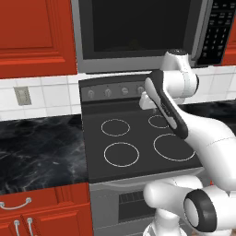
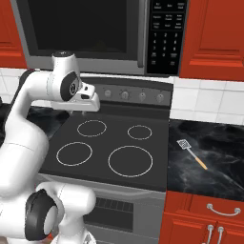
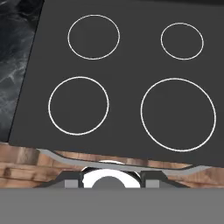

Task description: Open the microwave door.

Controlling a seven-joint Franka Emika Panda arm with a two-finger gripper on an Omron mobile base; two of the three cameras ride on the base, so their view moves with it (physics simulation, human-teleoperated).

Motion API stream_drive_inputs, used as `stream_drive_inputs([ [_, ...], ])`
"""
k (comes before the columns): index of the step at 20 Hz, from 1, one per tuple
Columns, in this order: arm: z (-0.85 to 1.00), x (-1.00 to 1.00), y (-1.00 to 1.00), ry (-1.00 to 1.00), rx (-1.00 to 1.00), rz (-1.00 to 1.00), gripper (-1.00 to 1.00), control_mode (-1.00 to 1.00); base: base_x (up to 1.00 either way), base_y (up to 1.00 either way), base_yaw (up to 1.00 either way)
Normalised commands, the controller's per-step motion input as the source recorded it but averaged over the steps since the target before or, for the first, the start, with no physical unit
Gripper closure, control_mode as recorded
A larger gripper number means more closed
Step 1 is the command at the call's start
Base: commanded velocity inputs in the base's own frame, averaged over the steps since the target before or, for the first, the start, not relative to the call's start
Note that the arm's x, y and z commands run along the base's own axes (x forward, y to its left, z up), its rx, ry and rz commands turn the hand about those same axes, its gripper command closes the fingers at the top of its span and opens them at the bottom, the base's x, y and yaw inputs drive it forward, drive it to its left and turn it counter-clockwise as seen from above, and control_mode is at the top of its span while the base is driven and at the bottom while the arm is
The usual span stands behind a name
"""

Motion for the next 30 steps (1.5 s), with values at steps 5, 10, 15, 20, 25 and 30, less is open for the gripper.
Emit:
stream_drive_inputs([
  [5, 0.10, -0.25, -0.10, -0.19, 0.00, 0.00, -1.00, -1.00, 0.00, 0.00, 0.00],
  [10, 0.43, -0.58, -0.41, -0.47, 0.00, 0.00, -1.00, -1.00, 0.00, 0.00, 0.00],
  [15, 0.72, -0.50, -0.47, -0.51, 0.00, 0.00, -1.00, -1.00, 0.00, 0.00, 0.00],
  [20, 0.66, -0.19, -0.45, -0.24, 0.00, -0.01, -1.00, -1.00, 0.00, 0.00, 0.00],
  [25, 0.65, 0.00, -0.36, 0.00, 0.00, -0.10, -1.00, -1.00, 0.00, 0.00, 0.00],
  [30, 0.58, 0.00, -0.36, 0.01, 0.00, -0.16, -1.00, -1.00, 0.00, 0.00, 0.00],
])
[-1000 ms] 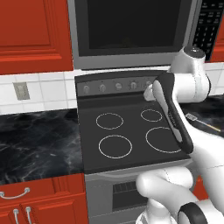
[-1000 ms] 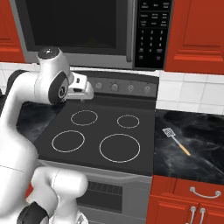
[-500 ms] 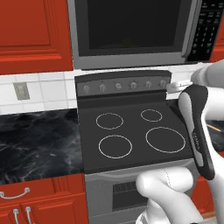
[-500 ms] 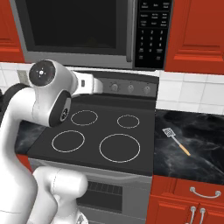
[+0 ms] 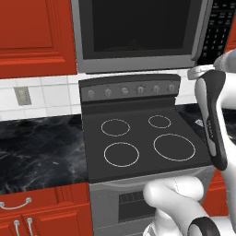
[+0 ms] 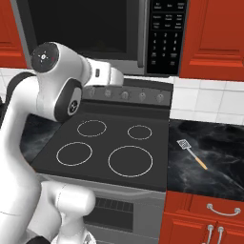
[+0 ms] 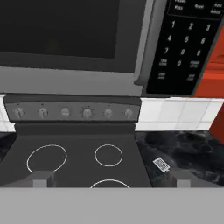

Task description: Open the microwave door.

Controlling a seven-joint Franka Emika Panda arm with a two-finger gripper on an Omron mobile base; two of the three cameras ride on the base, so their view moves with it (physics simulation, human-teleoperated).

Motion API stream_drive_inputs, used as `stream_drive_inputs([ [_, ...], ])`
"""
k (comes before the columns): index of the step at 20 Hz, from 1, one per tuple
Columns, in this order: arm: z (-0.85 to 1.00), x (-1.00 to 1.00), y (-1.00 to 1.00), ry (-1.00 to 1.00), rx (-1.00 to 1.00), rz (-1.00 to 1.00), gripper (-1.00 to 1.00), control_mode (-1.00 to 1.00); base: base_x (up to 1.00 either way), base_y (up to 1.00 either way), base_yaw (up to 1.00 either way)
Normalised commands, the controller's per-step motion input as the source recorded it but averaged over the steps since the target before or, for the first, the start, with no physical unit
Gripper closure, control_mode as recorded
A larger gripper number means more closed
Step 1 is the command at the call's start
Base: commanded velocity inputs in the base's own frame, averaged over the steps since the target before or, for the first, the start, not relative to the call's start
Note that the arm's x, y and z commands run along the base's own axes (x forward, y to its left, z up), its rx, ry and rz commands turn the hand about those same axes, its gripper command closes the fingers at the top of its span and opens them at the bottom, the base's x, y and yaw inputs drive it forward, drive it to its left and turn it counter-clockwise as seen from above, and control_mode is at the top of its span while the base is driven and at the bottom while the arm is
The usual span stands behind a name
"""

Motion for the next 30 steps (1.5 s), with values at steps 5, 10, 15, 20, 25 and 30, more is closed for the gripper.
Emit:
stream_drive_inputs([
  [5, 0.37, 0.06, -0.35, -0.01, 0.00, -0.13, -1.00, -1.00, 0.00, 0.00, 0.00],
  [10, 0.16, 0.19, -0.14, -0.13, 0.01, -0.03, -1.00, -1.00, 0.00, 0.00, 0.00],
  [15, 0.01, 0.34, -0.06, -0.21, 0.03, 0.00, -1.00, -1.00, 0.00, 0.00, 0.00],
  [20, 0.00, 0.41, -0.21, -0.30, 0.07, 0.01, -1.00, -1.00, 0.00, 0.00, 0.00],
  [25, 0.00, 0.43, -0.35, -0.09, 0.04, 0.01, -1.00, -1.00, 0.00, 0.00, 0.00],
  [30, 0.00, 0.53, -0.12, 0.00, 0.00, 0.12, -1.00, -1.00, 0.00, 0.00, 0.00],
])
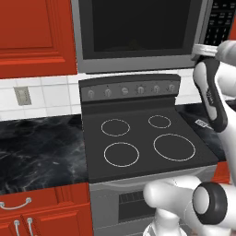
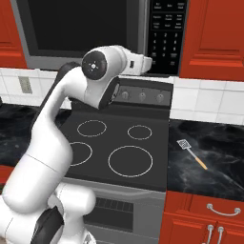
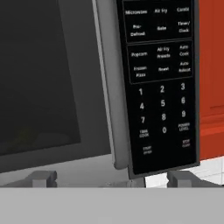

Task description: Open the microwave door.

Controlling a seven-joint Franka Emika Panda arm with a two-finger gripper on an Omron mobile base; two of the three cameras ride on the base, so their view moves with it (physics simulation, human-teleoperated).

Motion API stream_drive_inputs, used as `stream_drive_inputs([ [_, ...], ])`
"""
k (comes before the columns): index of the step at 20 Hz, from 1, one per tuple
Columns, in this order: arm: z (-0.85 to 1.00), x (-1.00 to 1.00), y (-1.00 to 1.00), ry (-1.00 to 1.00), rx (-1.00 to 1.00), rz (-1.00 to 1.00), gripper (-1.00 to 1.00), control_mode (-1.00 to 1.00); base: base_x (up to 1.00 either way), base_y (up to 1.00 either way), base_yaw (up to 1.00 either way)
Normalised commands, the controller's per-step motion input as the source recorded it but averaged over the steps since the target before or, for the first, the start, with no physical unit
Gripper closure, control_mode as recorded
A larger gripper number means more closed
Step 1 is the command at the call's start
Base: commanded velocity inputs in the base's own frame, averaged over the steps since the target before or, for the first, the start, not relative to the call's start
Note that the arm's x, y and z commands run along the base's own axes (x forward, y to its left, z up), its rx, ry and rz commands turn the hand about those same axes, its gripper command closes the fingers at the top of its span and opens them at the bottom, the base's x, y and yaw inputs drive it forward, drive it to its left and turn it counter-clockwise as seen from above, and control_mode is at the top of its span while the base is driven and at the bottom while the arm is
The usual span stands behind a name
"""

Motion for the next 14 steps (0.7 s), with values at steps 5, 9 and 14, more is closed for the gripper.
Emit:
stream_drive_inputs([
  [5, 0.00, 0.72, -0.04, 0.00, 0.00, 0.18, -1.00, -1.00, 0.00, 0.00, 0.00],
  [9, 0.00, 0.75, -0.23, -0.02, 0.01, 0.20, -1.00, -1.00, 0.00, 0.00, 0.00],
  [14, 0.00, 0.76, -0.25, 0.00, 0.00, 0.18, -1.00, -1.00, 0.00, 0.00, 0.00],
])
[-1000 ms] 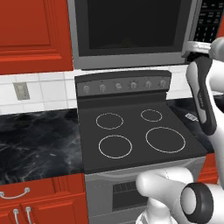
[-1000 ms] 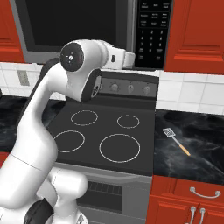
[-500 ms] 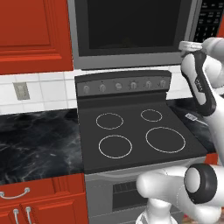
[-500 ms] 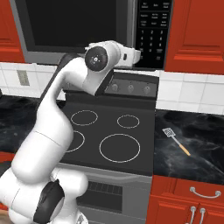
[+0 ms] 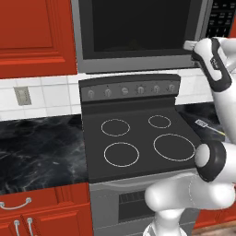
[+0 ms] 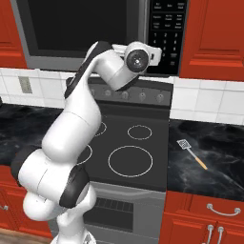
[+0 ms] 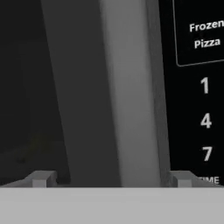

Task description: Open the microwave door.

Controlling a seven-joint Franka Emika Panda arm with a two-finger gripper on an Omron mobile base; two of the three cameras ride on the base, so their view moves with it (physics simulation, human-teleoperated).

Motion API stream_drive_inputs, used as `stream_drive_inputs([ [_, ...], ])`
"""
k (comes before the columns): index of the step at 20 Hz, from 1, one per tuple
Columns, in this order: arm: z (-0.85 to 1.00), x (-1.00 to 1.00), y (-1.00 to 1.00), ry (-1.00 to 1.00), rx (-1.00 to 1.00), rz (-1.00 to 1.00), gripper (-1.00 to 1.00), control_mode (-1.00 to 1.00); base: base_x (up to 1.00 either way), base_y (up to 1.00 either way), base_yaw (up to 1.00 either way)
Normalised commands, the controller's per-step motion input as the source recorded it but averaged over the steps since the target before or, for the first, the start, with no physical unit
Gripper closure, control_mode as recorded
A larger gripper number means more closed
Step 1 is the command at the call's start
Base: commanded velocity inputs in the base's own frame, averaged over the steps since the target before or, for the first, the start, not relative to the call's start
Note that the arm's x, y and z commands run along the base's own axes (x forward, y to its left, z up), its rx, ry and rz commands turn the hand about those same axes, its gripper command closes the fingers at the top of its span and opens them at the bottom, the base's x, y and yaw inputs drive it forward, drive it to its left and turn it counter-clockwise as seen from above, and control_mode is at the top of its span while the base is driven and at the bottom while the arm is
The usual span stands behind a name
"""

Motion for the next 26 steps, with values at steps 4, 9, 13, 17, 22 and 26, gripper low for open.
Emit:
stream_drive_inputs([
  [4, -0.02, 0.97, -0.07, 0.03, 0.00, 0.15, -1.00, -1.00, 0.00, 0.00, 0.00],
  [9, -0.01, 0.98, 0.00, 0.00, 0.00, 0.08, 1.00, -1.00, 0.00, 0.00, 0.00],
  [13, 0.00, 0.13, -0.02, 0.00, 0.00, 0.01, 1.00, -1.00, 0.00, 0.00, 0.00],
  [17, 0.00, -0.90, -0.18, 0.00, -0.02, 0.01, 1.00, -1.00, 0.00, 0.00, 0.00],
  [22, 0.00, -1.00, -0.25, -0.01, -0.01, 0.10, 1.00, -1.00, 0.00, 0.00, 0.00],
  [26, 0.00, -1.00, -0.31, -0.03, 0.00, 0.16, 1.00, -1.00, 0.00, 0.00, 0.00],
])
